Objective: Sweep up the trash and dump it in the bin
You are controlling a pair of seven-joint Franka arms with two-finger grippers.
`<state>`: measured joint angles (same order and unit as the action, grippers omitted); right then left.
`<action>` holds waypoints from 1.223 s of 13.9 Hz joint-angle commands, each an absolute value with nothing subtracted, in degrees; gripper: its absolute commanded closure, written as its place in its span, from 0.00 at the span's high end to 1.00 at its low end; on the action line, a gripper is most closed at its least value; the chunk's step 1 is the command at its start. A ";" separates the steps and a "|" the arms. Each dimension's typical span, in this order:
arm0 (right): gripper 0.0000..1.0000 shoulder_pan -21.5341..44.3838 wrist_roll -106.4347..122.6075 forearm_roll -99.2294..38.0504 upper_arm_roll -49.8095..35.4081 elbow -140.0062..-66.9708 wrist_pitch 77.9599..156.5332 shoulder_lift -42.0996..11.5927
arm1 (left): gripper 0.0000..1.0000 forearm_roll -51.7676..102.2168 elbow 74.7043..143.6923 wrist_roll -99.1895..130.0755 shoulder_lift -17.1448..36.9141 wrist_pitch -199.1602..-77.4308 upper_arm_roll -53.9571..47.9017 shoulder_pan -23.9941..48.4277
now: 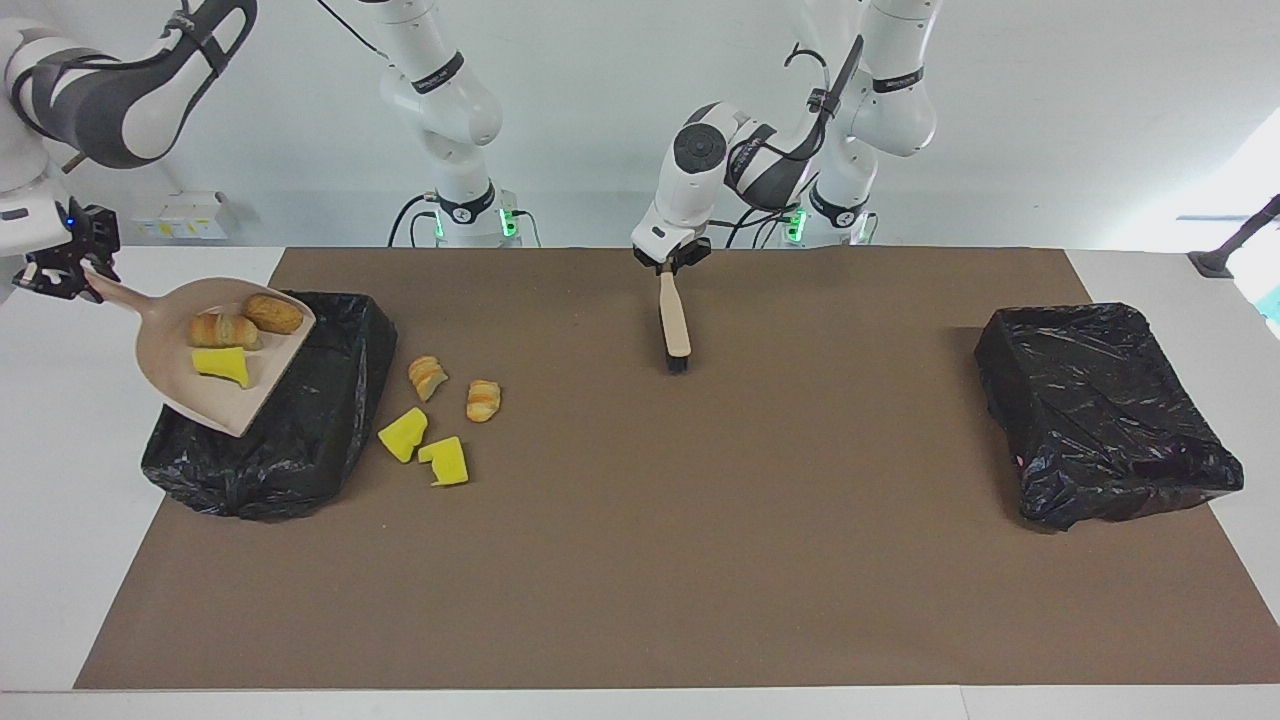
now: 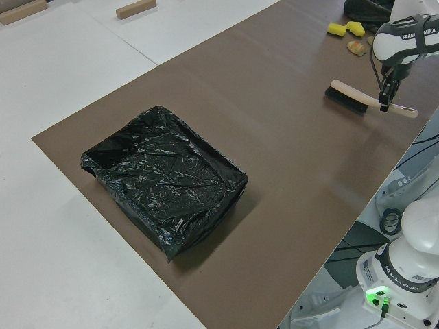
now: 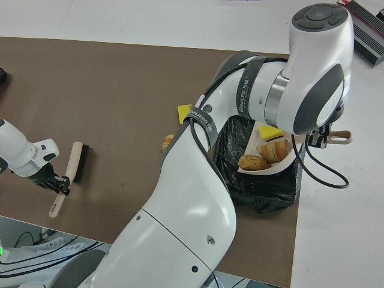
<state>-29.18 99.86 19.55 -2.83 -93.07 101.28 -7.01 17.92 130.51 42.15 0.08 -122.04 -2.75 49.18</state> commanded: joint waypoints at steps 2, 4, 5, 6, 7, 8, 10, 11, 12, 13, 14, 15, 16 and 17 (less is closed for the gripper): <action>0.00 -25.06 90.29 29.24 -3.16 -95.71 100.38 -5.54 | 0.86 18.63 130.25 41.22 0.79 -122.79 -2.29 49.57; 0.00 -22.69 86.50 33.20 -3.16 -95.71 98.53 -5.45 | 1.00 18.55 130.08 41.31 0.53 -122.09 -2.02 48.96; 0.00 -21.63 85.18 35.14 -3.16 -95.71 97.39 -5.19 | 1.00 17.67 129.82 41.22 -0.26 -121.82 -1.85 48.43; 0.00 -20.84 84.99 36.20 -3.16 -95.71 96.51 -4.32 | 1.00 16.45 129.29 41.31 -0.79 -121.03 -1.76 46.95; 0.00 -20.66 85.16 36.65 -3.25 -95.71 96.16 -3.44 | 1.00 14.96 128.07 41.22 -0.88 -119.81 -1.76 45.63; 0.00 -20.31 85.43 37.17 -3.16 -95.36 95.89 -2.73 | 1.00 12.68 127.19 41.31 -0.70 -118.92 -1.76 44.75; 0.00 -20.21 85.17 37.97 -3.25 -95.19 95.63 -0.63 | 1.00 10.55 125.69 41.22 -1.49 -117.78 -1.50 41.86; 0.00 -20.21 85.60 37.97 -3.25 -95.19 95.36 0.08 | 1.00 9.42 124.38 41.05 -2.10 -116.56 -1.58 39.40; 0.00 -20.13 85.87 37.71 -3.43 -95.19 94.75 0.78 | 1.00 7.84 123.06 40.00 -2.28 -115.24 -1.50 37.46; 0.00 -20.04 86.22 37.62 -4.12 -95.19 93.70 1.14 | 1.00 7.47 121.65 38.42 -2.72 -114.18 -1.49 35.35; 0.00 -20.04 86.31 37.18 -4.74 -95.45 93.08 1.32 | 1.00 7.38 121.12 36.15 -3.51 -112.95 -1.49 32.37; 0.00 -19.95 86.31 38.05 -5.18 -95.62 93.16 1.58 | 1.00 7.38 121.11 32.64 -4.99 -111.81 -1.49 29.73; 0.00 -18.65 86.48 40.23 -5.27 -95.54 93.51 1.49 | 1.00 7.38 121.11 29.30 -5.97 -109.80 -1.49 27.36; 0.00 -16.81 86.40 44.69 -5.27 -95.71 92.99 1.58 | 1.00 7.38 121.11 26.48 -6.67 -107.51 -1.49 25.07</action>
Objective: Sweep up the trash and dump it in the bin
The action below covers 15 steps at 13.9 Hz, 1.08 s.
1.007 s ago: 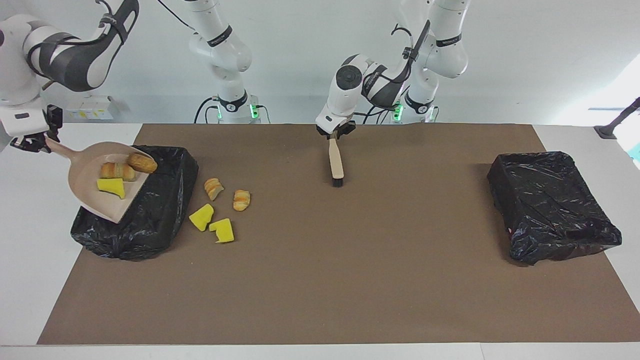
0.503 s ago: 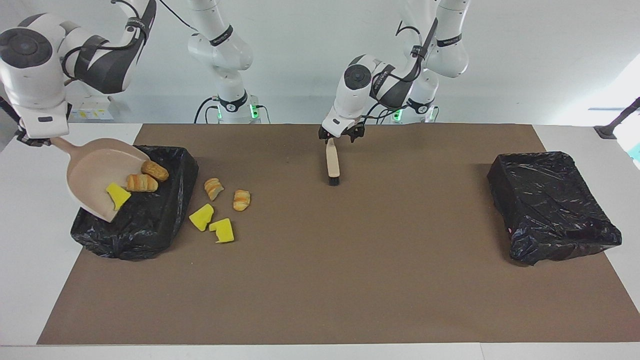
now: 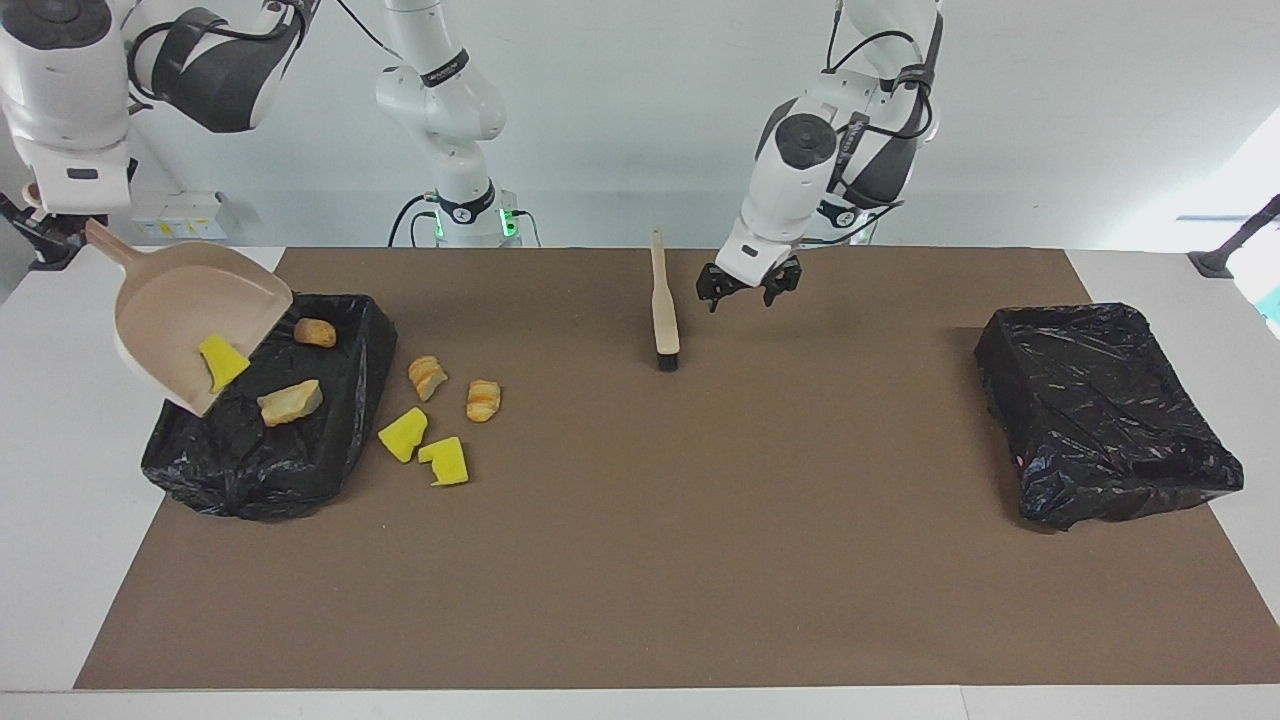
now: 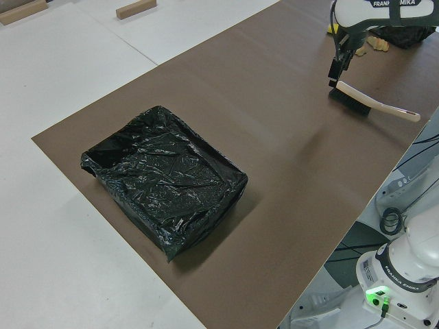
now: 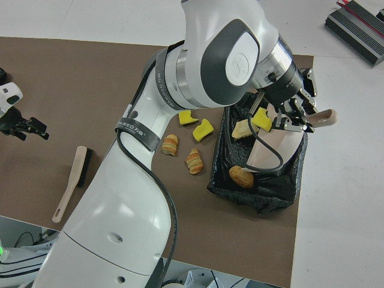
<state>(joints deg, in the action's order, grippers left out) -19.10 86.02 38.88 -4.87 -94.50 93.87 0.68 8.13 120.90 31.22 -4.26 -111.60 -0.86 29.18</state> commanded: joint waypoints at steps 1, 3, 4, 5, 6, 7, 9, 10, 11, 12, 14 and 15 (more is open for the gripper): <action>0.00 -15.92 86.31 46.82 -5.27 -95.80 92.03 1.93 | 1.00 7.38 121.11 24.02 -7.20 -106.71 -1.49 22.79; 0.00 -13.99 86.05 49.90 -5.36 -96.93 91.23 2.55 | 1.00 6.42 121.11 18.83 -7.29 -106.26 -1.49 17.69; 0.00 -13.63 85.09 51.49 -5.45 -97.47 91.23 3.07 | 1.00 5.55 121.11 16.72 -7.38 -106.26 -1.49 15.58; 0.00 -13.62 84.38 51.42 -5.45 -97.47 91.14 3.08 | 1.00 5.36 121.11 14.00 -7.64 -106.26 -1.49 13.21; 0.00 -13.80 83.85 50.81 -5.45 -97.38 91.32 2.99 | 1.00 5.27 121.11 10.93 -8.08 -106.26 -1.49 11.10; 0.00 -14.06 82.98 50.19 -5.36 -97.30 91.67 2.81 | 1.00 5.27 121.11 8.03 -8.69 -106.17 -1.49 8.81; 0.00 -14.85 81.05 38.92 -4.84 -97.47 91.32 2.99 | 1.00 5.27 121.03 4.68 -9.40 -105.48 -1.49 5.90; 0.00 -15.81 78.95 34.67 -4.83 -97.47 91.32 2.99 | 1.00 5.27 120.59 2.92 -9.58 -104.86 -1.49 4.50; 0.00 -16.43 76.49 31.84 -4.92 -97.38 91.67 2.90 | 1.00 5.27 119.19 1.51 -9.93 -104.07 -1.41 3.44; 0.00 -16.61 73.85 28.25 -4.75 -97.38 91.41 2.99 | 1.00 5.19 116.66 0.71 -9.84 -102.06 -1.49 1.77; 0.00 -16.52 64.73 22.35 -4.83 -97.91 90.79 3.25 | 1.00 2.83 110.51 -0.70 -9.14 -96.01 -1.49 0.62; 0.00 -16.09 60.51 19.98 -4.83 -98.35 90.79 3.51 | 1.00 1.94 108.04 -1.57 -9.14 -94.06 -1.49 0.62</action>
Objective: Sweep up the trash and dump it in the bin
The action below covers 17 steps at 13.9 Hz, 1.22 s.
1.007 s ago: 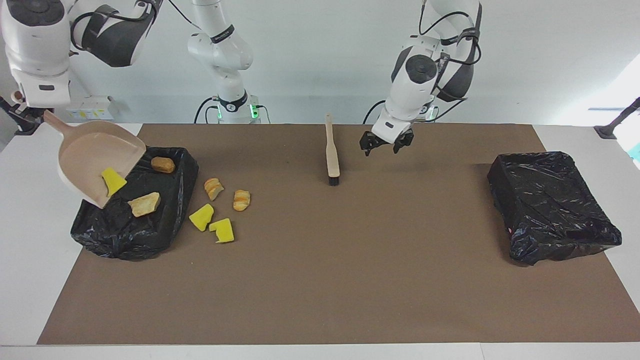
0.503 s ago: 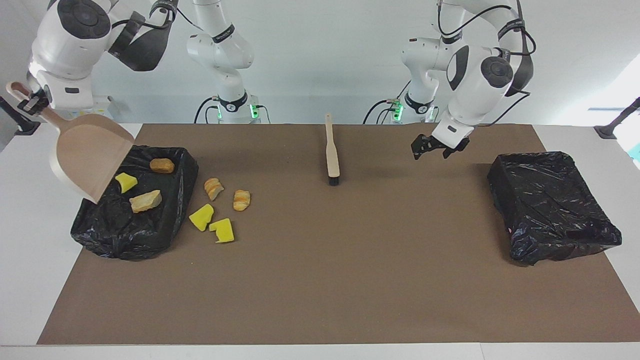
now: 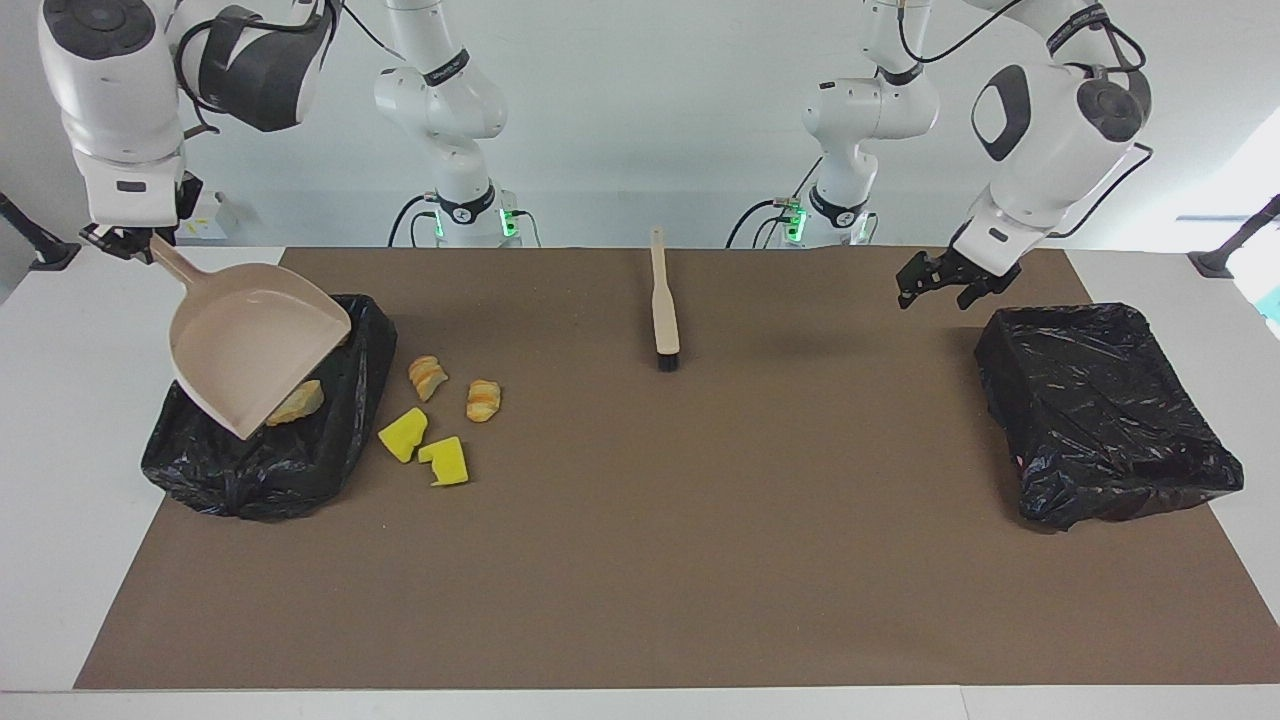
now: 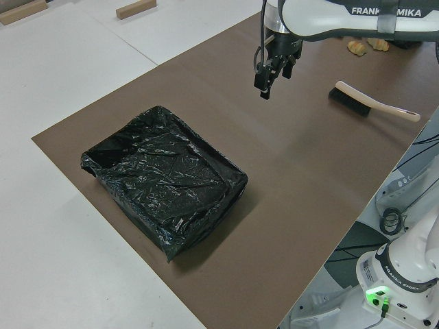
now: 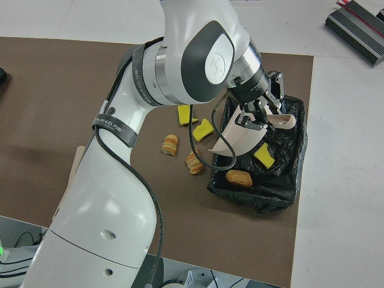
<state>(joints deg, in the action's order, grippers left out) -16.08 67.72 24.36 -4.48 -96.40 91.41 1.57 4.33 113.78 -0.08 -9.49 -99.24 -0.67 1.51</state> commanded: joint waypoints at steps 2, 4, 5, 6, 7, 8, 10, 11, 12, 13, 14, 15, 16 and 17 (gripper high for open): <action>0.00 -15.47 50.94 16.19 -5.36 -98.35 90.79 3.60 | 1.00 1.85 102.95 -2.02 -9.14 -90.46 -1.41 0.62; 0.00 -13.20 41.70 12.15 -5.45 -98.35 91.05 3.43 | 1.00 1.23 98.11 -2.11 -9.05 -86.33 -1.49 0.79; 0.00 -12.40 37.22 10.82 -5.45 -98.35 91.14 3.34 | 1.00 1.23 96.17 -2.02 -8.97 -85.00 -1.49 0.97; 0.00 -11.17 32.04 8.46 -5.45 -98.26 91.32 2.90 | 1.00 1.32 95.02 -2.02 -8.96 -83.42 -1.49 1.14; 0.00 -10.21 26.60 6.26 -5.45 -98.26 91.75 2.81 | 1.00 1.32 94.92 -1.85 -9.40 -81.32 -1.76 1.40; 0.00 -8.54 22.45 5.37 -5.45 -98.17 92.02 2.29 | 1.00 1.41 96.05 -1.93 -10.19 -80.78 -1.76 1.49; 0.00 -4.33 15.24 4.31 -5.45 -97.82 92.98 1.15 | 1.00 1.49 98.78 -1.15 -12.03 -81.47 -1.67 0.70; 0.00 -2.83 11.64 2.48 -5.45 -97.65 93.42 0.27 | 1.00 1.49 99.66 -1.14 -12.74 -81.39 -1.67 0.70; 0.00 -1.25 7.08 0.37 -5.45 -97.47 94.73 -0.52 | 1.00 1.49 99.75 -1.06 -12.74 -81.73 -1.67 0.70; 0.00 0.51 3.12 -0.61 -5.45 -97.47 96.40 -1.31 | 1.00 1.93 99.49 -1.14 -12.48 -83.39 -1.67 0.70; 0.00 2.53 -0.23 -1.75 -5.45 -97.38 97.29 -2.45 | 1.00 1.93 99.49 -1.14 -12.31 -84.80 -1.58 0.70; 0.00 3.94 -3.66 -3.67 -5.45 -97.21 98.43 -3.68 | 1.00 1.93 99.23 -1.23 -12.13 -84.81 -1.58 0.70; 0.00 5.43 -7.17 -5.00 -5.45 -96.60 100.18 -5.00 | 1.00 1.93 99.05 -1.49 -12.04 -84.03 -1.58 0.70; 0.00 7.62 -10.69 -5.10 -5.45 -96.50 101.50 -6.05 | 1.00 1.93 98.97 -1.49 -12.04 -84.20 -1.58 0.70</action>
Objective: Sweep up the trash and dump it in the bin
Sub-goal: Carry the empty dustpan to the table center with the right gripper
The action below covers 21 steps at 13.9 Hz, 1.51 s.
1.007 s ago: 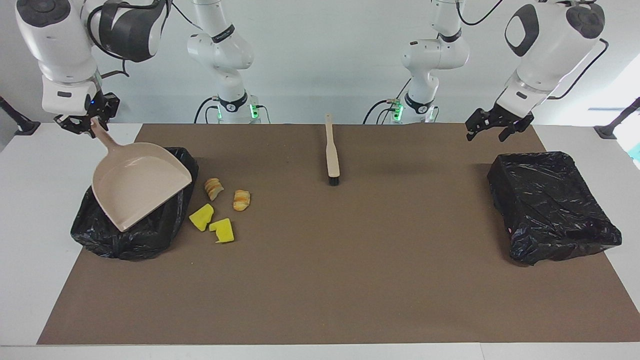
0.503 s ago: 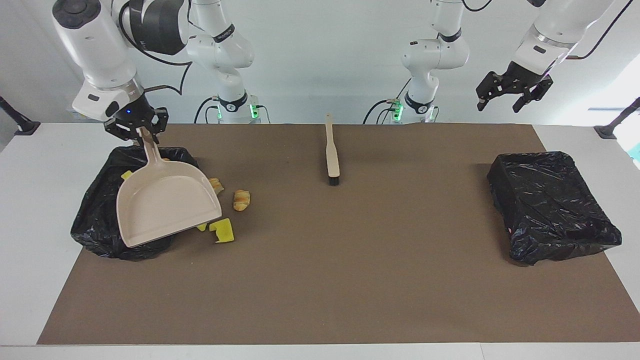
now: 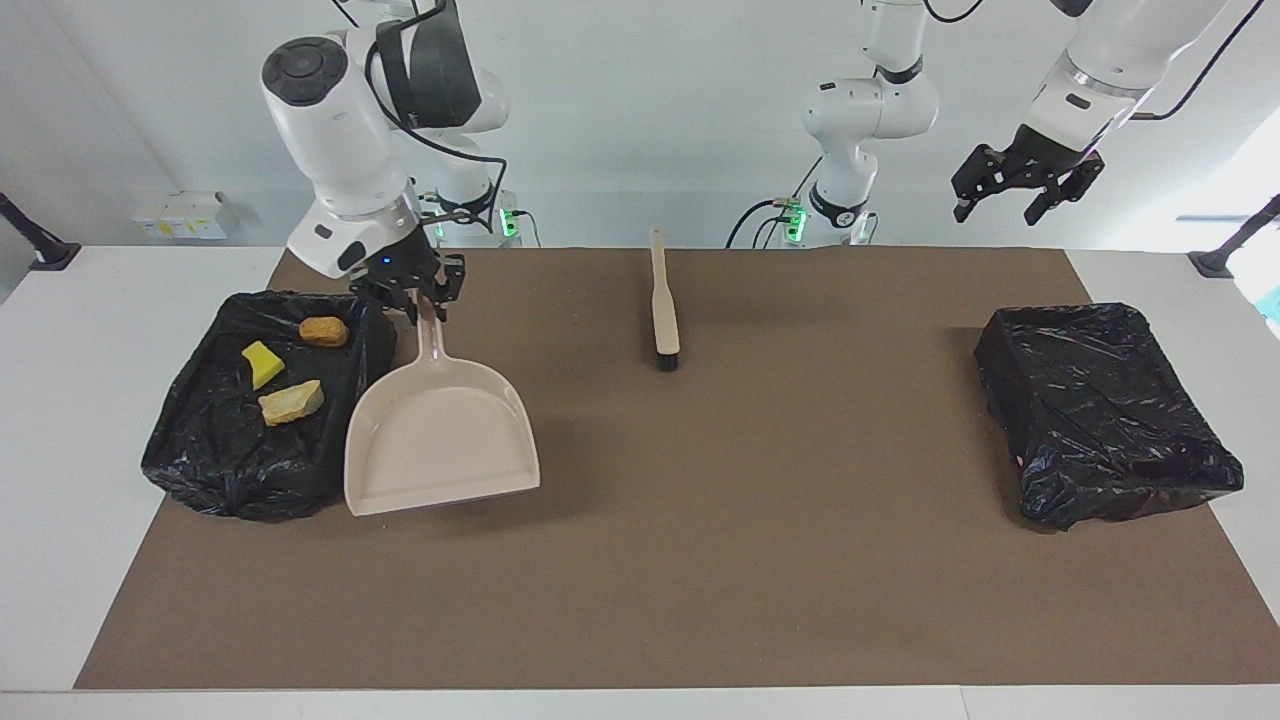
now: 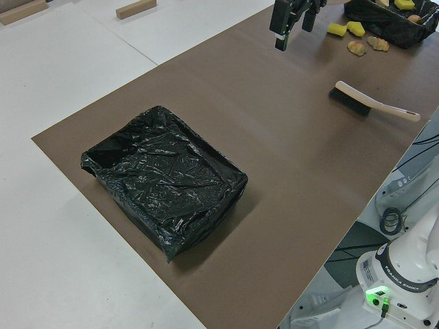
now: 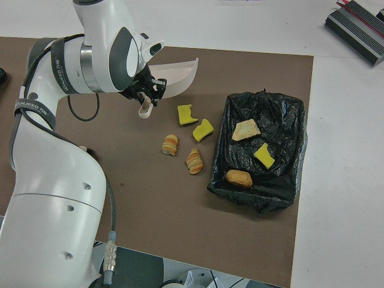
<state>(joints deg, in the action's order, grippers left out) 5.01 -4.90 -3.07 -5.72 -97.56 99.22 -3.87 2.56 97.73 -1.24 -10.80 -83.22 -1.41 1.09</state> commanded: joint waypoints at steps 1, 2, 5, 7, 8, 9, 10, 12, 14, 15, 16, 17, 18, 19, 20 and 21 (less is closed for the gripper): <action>0.00 10.08 -14.38 -5.01 -5.45 -96.50 102.56 -7.54 | 1.00 1.85 98.96 -1.49 -12.04 -84.46 -1.58 0.70; 0.00 12.37 -17.63 -4.84 -5.45 -95.98 103.61 -9.04 | 1.00 1.85 98.96 -1.49 -12.04 -84.20 -1.50 0.70; 0.00 18.62 -23.28 -4.13 -5.45 -94.40 108.53 -13.26 | 1.00 1.85 98.96 -1.49 -12.04 -84.20 -1.58 0.70; 0.00 21.43 -25.38 -4.13 -5.45 -94.48 112.48 -15.55 | 1.00 1.93 98.96 -1.49 -12.04 -84.20 -1.50 0.70; 0.00 22.75 -26.97 -4.13 -5.45 -94.48 114.59 -16.69 | 1.00 1.85 98.96 -1.49 -12.04 -84.20 -1.58 0.70; 0.00 23.89 -28.55 -4.04 -5.45 -94.48 116.35 -18.09 | 1.00 1.93 98.96 -1.49 -12.04 -84.20 -1.50 0.70; 0.00 25.21 -29.96 -3.96 -5.36 -94.13 117.59 -19.58 | 1.00 1.85 98.96 -1.49 -12.04 -84.20 -1.58 0.70; 0.00 27.94 -34.25 -2.74 -5.19 -93.17 121.01 -23.10 | 1.00 1.85 98.96 -1.49 -12.04 -84.20 -1.58 0.70; 0.00 28.91 -36.64 -1.41 -5.36 -92.46 123.92 -25.92 | 1.00 1.85 98.96 -1.49 -12.04 -84.20 -1.58 0.70; 0.00 29.09 -36.65 -1.41 -5.36 -92.11 124.71 -26.62 | 1.00 1.85 98.96 -1.49 -12.04 -84.20 -1.58 0.70; 0.12 29.09 -36.74 -1.58 -5.45 -92.11 124.80 -26.80 | 1.00 1.85 98.96 -1.49 -12.04 -84.20 -1.58 0.70; 0.79 29.35 -37.43 -1.58 -5.45 -92.11 124.63 -26.55 | 1.00 1.85 98.96 -1.49 -12.04 -84.20 -1.58 0.70; 1.00 29.96 -38.40 -1.32 -5.36 -92.11 124.19 -26.19 | 1.00 1.85 98.96 -1.49 -12.04 -84.20 -1.58 0.70; 1.00 31.10 -39.02 -1.41 -5.27 -92.72 123.67 -25.76 | 1.00 1.85 98.96 -1.49 -12.04 -84.20 -1.50 0.70; 1.00 31.20 -39.98 -1.49 -5.45 -93.33 121.92 -24.45 | 1.00 1.85 98.96 -1.49 -12.04 -84.20 -1.58 0.70; 1.00 31.55 -40.69 -1.58 -5.45 -93.86 120.16 -23.48 | 1.00 1.85 98.96 -1.49 -12.04 -84.20 -1.58 0.70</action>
